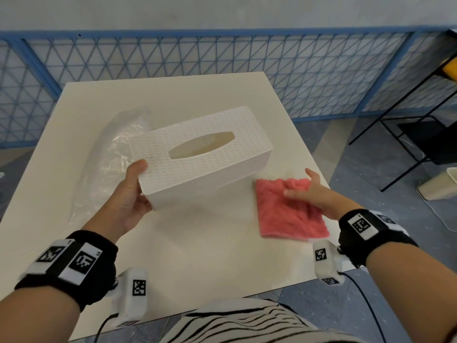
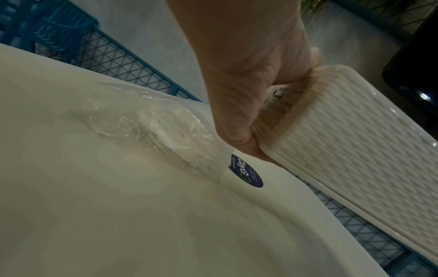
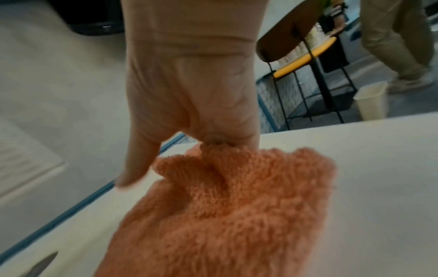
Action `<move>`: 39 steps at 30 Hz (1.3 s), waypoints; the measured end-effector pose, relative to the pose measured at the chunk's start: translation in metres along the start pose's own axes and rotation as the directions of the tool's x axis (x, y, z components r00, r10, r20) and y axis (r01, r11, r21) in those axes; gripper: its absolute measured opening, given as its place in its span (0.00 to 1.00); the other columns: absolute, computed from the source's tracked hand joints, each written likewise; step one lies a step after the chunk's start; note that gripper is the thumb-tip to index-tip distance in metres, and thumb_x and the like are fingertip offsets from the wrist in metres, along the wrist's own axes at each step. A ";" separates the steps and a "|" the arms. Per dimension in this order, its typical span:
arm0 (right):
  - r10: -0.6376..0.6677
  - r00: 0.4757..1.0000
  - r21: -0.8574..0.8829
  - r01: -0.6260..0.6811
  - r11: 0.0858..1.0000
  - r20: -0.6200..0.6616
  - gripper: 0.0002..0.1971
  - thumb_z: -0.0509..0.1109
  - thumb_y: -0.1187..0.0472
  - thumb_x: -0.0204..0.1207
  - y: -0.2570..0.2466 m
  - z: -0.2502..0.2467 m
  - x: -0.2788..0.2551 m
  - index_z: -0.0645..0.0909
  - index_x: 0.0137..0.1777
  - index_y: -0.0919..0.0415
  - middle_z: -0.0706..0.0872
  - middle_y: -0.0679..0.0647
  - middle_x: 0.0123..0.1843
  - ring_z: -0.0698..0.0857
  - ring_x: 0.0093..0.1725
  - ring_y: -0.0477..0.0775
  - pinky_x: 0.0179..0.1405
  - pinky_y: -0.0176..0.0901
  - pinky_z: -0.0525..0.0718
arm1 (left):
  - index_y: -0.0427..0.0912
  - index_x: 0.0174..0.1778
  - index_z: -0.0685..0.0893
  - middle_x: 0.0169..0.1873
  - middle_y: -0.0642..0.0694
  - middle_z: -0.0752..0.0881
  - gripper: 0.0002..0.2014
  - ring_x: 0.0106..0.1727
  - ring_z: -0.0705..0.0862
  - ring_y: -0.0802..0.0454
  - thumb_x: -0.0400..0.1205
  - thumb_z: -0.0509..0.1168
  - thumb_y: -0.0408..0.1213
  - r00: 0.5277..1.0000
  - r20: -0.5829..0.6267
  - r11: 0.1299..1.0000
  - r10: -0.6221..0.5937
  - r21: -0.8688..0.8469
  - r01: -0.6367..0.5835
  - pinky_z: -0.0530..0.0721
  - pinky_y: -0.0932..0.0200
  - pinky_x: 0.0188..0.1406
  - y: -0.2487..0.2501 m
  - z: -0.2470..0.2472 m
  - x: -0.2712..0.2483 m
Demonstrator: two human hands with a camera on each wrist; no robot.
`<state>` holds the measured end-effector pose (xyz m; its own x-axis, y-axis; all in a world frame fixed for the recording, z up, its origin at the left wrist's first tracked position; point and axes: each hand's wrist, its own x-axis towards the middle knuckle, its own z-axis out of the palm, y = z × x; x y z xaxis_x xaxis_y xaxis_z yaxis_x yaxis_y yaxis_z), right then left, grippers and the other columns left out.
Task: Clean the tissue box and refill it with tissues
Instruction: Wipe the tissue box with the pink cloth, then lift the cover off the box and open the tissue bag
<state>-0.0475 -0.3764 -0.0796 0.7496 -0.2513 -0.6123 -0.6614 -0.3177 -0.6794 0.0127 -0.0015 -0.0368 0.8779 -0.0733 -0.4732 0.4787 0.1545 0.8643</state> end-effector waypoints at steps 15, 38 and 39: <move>-0.541 0.817 -0.864 0.114 0.490 -0.198 0.25 0.62 0.41 0.78 0.014 0.034 -0.011 0.69 0.73 0.44 0.70 0.57 0.66 0.72 0.62 0.61 0.62 0.55 0.73 | 0.54 0.50 0.83 0.50 0.49 0.85 0.12 0.57 0.80 0.48 0.82 0.58 0.53 1.000 -0.011 1.000 -0.011 0.009 0.011 0.75 0.42 0.67 -0.002 0.006 0.001; -0.156 0.987 -0.831 0.064 0.552 -0.028 0.36 0.45 0.29 0.77 0.025 0.048 -0.004 0.39 0.82 0.35 0.35 0.55 0.86 0.35 0.84 0.64 0.79 0.69 0.37 | 0.52 0.53 0.81 0.44 0.49 0.86 0.11 0.42 0.83 0.53 0.83 0.57 0.50 1.000 -0.003 1.000 -0.010 0.011 0.010 0.83 0.53 0.43 -0.001 0.012 0.007; -0.172 0.984 -0.815 0.062 0.577 -0.047 0.34 0.46 0.30 0.78 0.016 0.046 -0.007 0.44 0.83 0.37 0.41 0.56 0.86 0.39 0.84 0.65 0.79 0.69 0.38 | 0.51 0.54 0.81 0.44 0.49 0.85 0.11 0.40 0.84 0.55 0.82 0.59 0.51 1.000 0.000 1.000 -0.001 0.013 0.001 0.83 0.54 0.39 0.000 0.013 0.006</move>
<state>-0.0644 -0.3374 -0.1055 0.8524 -0.2360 -0.4667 -0.3160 -0.9434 -0.1002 0.0177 -0.0144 -0.0376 0.8774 -0.0739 -0.4740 0.4797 0.1414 0.8660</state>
